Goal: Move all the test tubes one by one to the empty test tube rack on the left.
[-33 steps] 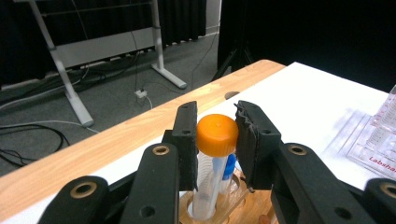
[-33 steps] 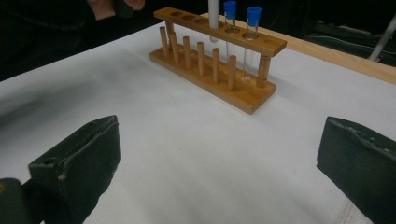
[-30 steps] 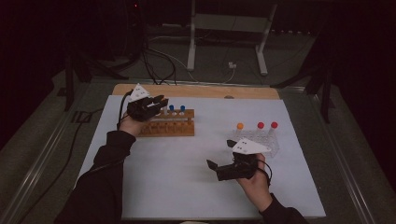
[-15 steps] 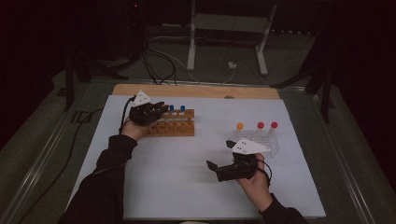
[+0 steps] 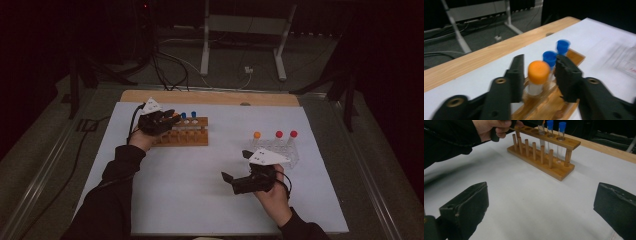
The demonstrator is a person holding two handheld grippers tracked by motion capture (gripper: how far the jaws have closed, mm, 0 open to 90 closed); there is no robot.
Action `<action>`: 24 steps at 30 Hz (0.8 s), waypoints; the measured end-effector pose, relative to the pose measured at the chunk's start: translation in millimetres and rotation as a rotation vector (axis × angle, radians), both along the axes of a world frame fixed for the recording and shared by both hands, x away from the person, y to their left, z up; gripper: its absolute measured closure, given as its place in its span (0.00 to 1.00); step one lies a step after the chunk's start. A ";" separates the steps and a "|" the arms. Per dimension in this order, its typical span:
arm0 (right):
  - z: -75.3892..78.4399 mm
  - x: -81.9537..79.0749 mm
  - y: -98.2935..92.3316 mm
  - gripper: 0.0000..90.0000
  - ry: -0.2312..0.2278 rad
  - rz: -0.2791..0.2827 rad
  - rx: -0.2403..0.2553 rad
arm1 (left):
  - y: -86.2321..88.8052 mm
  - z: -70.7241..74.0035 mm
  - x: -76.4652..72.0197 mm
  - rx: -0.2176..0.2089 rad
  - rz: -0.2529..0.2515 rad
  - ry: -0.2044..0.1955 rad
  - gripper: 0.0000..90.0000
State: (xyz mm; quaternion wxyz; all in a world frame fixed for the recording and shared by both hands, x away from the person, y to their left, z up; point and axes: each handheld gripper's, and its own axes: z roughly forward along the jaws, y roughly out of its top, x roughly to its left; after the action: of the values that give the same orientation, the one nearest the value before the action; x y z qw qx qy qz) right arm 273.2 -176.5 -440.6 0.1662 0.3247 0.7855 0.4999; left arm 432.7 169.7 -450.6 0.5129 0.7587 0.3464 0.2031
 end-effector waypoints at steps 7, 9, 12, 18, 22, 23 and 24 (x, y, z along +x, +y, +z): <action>5.6 0.2 -7.2 0.00 -0.023 -0.009 0.010 | -0.5 17.4 -18.9 -0.021 -0.009 -0.027 0.37; 10.0 1.5 -13.2 0.00 -0.038 -0.020 0.017 | -2.1 21.2 -25.8 -0.025 -0.037 -0.018 0.28; 16.0 4.2 -24.1 0.00 -0.062 -0.053 0.010 | -4.8 24.4 -38.7 -0.025 -0.075 -0.021 0.18; 18.5 13.6 -46.8 0.00 -0.059 -0.153 -0.042 | -9.6 24.9 -64.7 -0.048 -0.141 -0.025 0.09; 13.4 21.2 -53.8 0.00 -0.020 -0.216 -0.034 | -13.7 22.3 -79.6 -0.047 -0.177 -0.028 0.05; 11.7 23.2 -54.3 0.01 -0.016 -0.229 -0.041 | -14.2 21.4 -82.5 -0.050 -0.184 -0.026 0.05; 10.1 25.0 -54.9 0.06 -0.017 -0.247 -0.042 | -14.4 20.5 -85.2 -0.053 -0.191 -0.024 0.05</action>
State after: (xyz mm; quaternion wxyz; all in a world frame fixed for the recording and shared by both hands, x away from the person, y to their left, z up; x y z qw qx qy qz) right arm 298.1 -231.4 -430.5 0.2397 0.4112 0.7486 0.4616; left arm 347.5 155.3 -430.1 0.5539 0.7720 0.2716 0.1530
